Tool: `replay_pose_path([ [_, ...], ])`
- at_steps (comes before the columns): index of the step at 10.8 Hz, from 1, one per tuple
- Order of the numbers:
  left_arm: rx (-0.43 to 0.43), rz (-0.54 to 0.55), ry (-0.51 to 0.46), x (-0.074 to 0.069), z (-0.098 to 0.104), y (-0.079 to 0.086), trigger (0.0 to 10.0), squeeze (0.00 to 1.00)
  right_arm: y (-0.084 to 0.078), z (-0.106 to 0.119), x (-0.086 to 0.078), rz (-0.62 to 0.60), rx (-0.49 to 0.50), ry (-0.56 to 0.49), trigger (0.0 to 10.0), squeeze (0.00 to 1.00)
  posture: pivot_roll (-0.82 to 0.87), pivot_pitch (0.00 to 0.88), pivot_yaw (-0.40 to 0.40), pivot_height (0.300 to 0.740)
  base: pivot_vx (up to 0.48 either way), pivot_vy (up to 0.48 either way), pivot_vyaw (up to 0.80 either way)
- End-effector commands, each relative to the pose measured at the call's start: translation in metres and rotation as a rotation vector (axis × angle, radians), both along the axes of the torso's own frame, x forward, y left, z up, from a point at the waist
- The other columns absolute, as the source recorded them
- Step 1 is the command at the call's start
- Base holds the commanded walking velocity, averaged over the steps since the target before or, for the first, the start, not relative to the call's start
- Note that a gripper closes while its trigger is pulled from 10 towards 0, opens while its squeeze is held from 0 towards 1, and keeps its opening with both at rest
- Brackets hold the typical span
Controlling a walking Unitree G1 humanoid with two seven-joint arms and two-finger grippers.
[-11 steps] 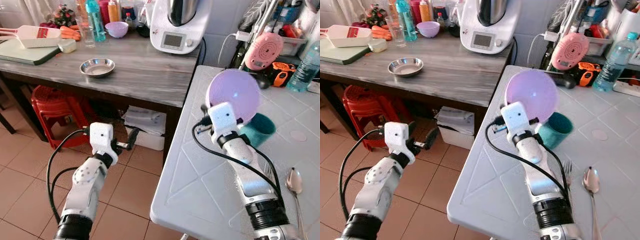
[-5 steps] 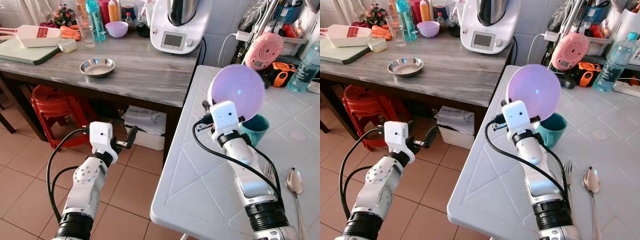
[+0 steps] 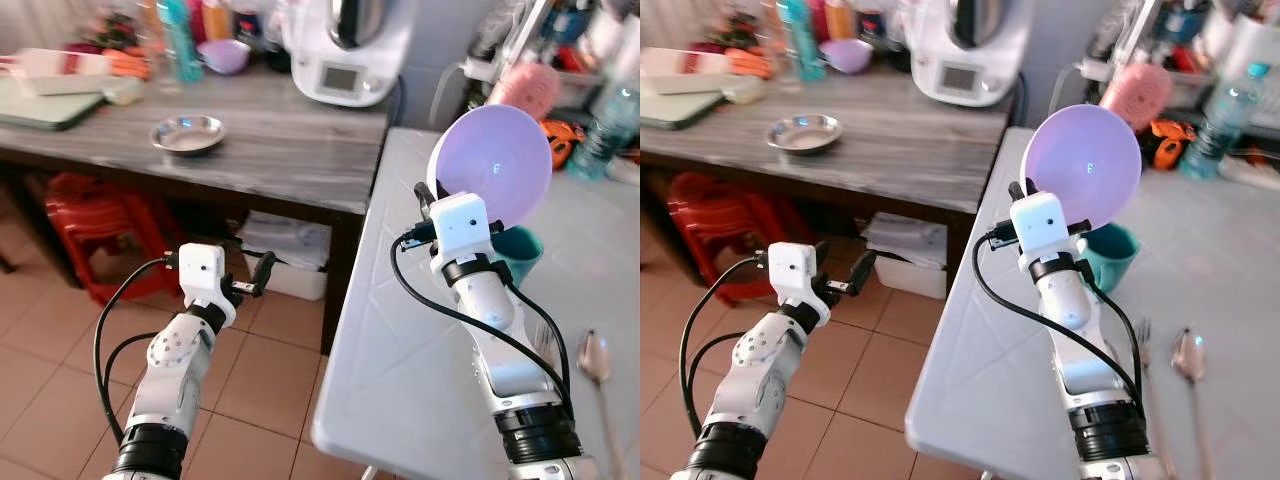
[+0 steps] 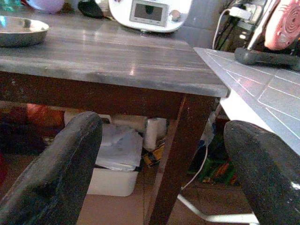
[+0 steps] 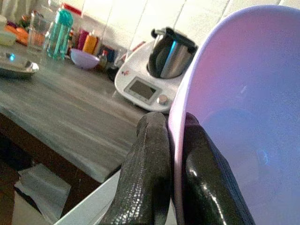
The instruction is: Setting the table
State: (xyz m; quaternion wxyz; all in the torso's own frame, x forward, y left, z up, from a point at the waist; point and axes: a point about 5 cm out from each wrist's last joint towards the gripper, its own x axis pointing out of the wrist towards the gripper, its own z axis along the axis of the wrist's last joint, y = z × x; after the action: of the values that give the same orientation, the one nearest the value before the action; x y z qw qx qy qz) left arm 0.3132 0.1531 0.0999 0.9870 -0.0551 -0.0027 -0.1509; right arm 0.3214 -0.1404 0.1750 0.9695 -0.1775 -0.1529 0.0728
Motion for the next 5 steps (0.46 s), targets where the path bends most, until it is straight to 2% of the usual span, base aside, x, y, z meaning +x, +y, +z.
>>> replay_pose_path([
  [1, 0.003, 0.007, 0.0, 0.0011, 0.0002, 0.0031, 10.0, 0.0, 0.0029, 0.0047, -0.0023, 0.007, 0.005, -0.029, 10.0, 0.0, 0.0, 0.022, -0.003, 0.74, 0.0, 0.341, 0.0],
  [5, 0.004, 0.001, -0.001, 0.0009, -0.0004, 0.0021, 10.0, 0.0, 0.0049, 0.005, -0.0021, 0.018, 0.003, -0.03, 10.0, 0.0, -0.01, 0.025, -0.003, 0.74, 0.0, 0.355, 0.0],
])
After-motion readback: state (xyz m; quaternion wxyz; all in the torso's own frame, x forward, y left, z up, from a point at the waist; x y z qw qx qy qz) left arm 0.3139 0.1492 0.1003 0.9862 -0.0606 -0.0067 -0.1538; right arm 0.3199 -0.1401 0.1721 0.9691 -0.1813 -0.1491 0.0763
